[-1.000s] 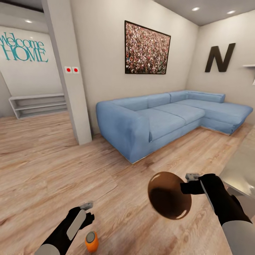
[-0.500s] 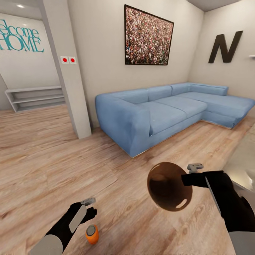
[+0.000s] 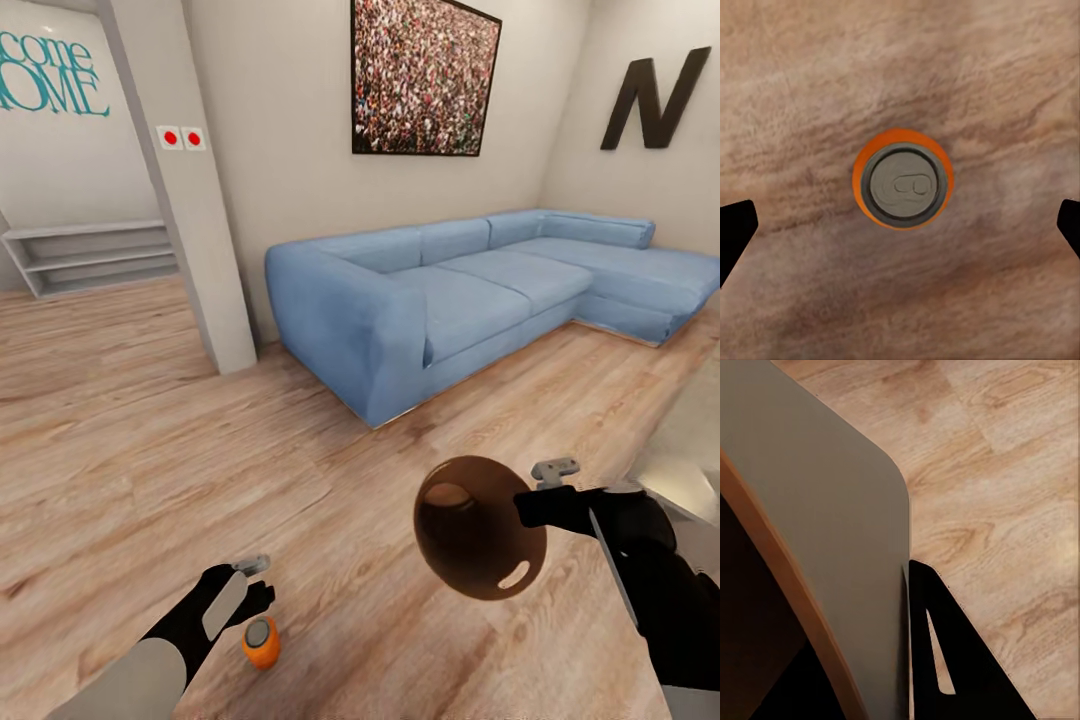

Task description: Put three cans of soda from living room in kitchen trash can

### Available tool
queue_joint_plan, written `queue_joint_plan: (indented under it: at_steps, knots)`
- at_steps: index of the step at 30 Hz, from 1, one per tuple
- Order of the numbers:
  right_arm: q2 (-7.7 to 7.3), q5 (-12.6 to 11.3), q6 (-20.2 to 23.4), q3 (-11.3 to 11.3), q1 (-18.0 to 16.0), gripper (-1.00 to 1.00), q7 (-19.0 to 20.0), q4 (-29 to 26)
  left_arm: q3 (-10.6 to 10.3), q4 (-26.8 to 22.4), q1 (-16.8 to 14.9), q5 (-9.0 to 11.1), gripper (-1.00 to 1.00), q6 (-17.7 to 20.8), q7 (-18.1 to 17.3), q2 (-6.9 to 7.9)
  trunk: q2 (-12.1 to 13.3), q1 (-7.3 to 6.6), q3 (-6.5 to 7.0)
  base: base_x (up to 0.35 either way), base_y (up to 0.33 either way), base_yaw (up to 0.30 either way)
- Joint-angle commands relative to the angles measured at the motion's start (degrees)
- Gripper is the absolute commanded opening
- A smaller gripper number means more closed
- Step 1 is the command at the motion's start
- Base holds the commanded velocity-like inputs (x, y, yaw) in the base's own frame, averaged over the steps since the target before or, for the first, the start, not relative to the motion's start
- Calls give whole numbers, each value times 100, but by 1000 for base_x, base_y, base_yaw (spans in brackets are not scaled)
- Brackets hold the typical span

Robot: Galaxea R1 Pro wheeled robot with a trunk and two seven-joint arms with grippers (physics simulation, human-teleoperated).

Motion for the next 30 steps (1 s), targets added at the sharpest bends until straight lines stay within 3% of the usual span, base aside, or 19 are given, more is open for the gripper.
queue_joint_plan:
  at_steps: [1, 7, 20, 30]
  knots:
    - [3, -118, 16, -1, 47, -100, 29, -59, 0, 3, -1, -1, 100, -2, -28, 0, -2, 1, -22, 0, 0, 0]
    - [9, -127, 16, 0, 147, -100, 28, -193, 2, 6, -39, -6, 100, -5, -76, 8, -10, 17, -155, 0, 0, 0]
    - [10, -131, 16, 7, 179, -100, 31, -269, -16, 379, -814, -9, 100, 11, -81, 10, -28, 50, -443, 0, 0, 0]
    - [3, -124, 16, -3, 180, -100, 29, -275, -31, 440, -853, -9, 100, 4, -78, -4, -41, 76, -664, 0, 0, 0]
